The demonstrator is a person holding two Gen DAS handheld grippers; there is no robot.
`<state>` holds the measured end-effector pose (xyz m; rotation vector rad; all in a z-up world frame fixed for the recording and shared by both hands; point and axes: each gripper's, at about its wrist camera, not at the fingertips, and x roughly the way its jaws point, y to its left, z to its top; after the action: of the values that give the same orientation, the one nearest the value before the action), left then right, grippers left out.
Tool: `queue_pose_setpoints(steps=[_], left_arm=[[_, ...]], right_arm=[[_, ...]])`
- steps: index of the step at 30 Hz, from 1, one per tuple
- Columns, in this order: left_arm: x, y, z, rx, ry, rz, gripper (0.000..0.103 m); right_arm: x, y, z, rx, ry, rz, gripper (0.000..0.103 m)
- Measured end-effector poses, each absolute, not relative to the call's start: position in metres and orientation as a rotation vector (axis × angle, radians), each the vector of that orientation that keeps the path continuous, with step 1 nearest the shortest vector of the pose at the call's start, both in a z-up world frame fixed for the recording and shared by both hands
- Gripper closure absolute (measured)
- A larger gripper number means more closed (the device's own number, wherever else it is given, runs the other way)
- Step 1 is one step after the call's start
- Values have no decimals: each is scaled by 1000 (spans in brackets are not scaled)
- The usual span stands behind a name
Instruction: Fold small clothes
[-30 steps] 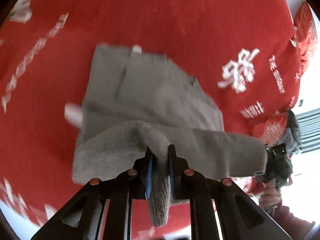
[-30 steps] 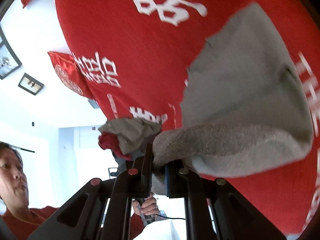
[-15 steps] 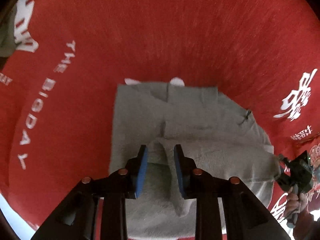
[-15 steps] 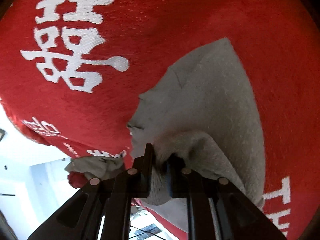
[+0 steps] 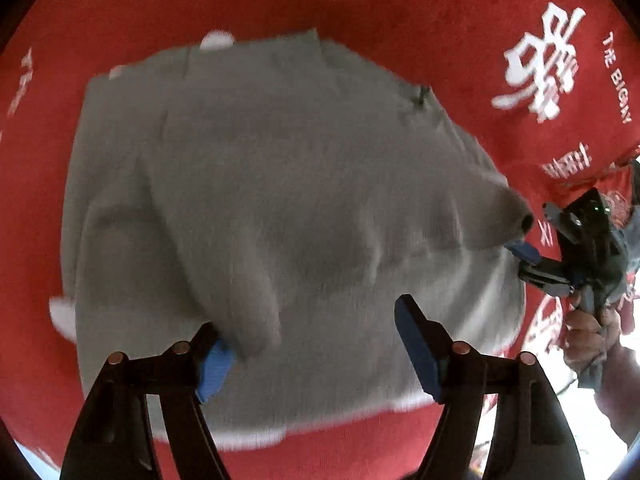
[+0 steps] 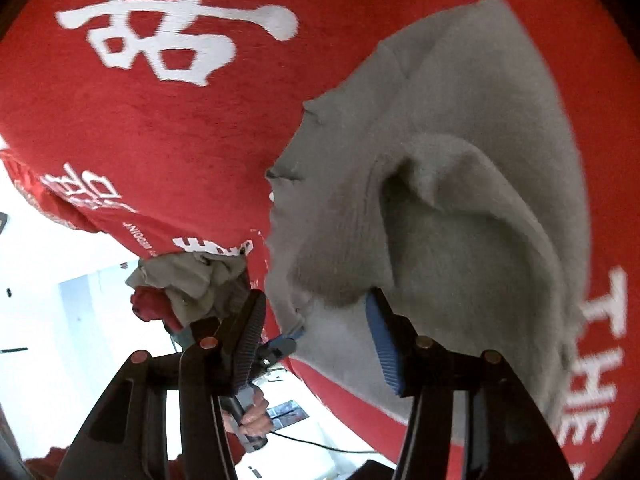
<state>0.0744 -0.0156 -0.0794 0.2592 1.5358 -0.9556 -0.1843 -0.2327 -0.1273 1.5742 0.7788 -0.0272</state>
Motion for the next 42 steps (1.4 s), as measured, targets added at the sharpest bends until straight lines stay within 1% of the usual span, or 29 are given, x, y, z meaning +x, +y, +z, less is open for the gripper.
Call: queue_pose_setpoints(steps=[3, 6, 8, 10, 13, 16, 19, 22, 23, 24, 25, 26, 30, 31, 33, 38, 42], left_arm=[[104, -34, -66, 234, 1430, -884, 28], [145, -39, -41, 170, 1316, -769, 28], [160, -36, -25, 155, 1262, -735, 28], [167, -30, -11, 189, 1211, -716, 28], [158, -22, -8, 262, 1203, -718, 28], [136, -21, -29, 372, 1244, -729, 28], [110, -29, -61, 479, 1276, -717, 28], [101, -33, -85, 521, 1282, -663, 28], [101, -32, -91, 516, 1287, -641, 28], [103, -28, -95, 491, 1301, -626, 28], [104, -24, -97, 475, 1307, -619, 28], [106, -20, -96, 466, 1311, -612, 28], [110, -1, -83, 503, 1288, -591, 28], [115, 8, -76, 504, 1288, -592, 28], [124, 25, -68, 486, 1313, -610, 28], [117, 63, -66, 443, 1411, -736, 28], [105, 79, -72, 445, 1444, -828, 28]], right_arm=[[-163, -250, -118, 1528, 715, -20, 46], [-152, -278, -101, 1459, 648, -100, 46], [-148, -293, -90, 1436, 630, -142, 46], [-148, -298, -77, 1378, 650, -170, 46], [-153, -289, -61, 1241, 764, -211, 46], [-154, -268, -55, 1090, 892, -236, 46], [-145, -240, -58, 815, 1073, -317, 46], [-122, -215, -75, 411, 1266, -411, 47], [-118, -213, -79, 350, 1290, -429, 57], [-116, -215, -82, 302, 1295, -451, 65], [-118, -221, -82, 299, 1285, -478, 72], [-122, -235, -83, 333, 1273, -531, 72], [-171, -300, -85, 678, 1200, -780, 71], [-181, -308, -82, 743, 1167, -794, 68], [-200, -313, -73, 854, 1088, -752, 68], [-195, -274, -59, 902, 1068, -515, 68], [-164, -201, -62, 949, 1108, -287, 68]])
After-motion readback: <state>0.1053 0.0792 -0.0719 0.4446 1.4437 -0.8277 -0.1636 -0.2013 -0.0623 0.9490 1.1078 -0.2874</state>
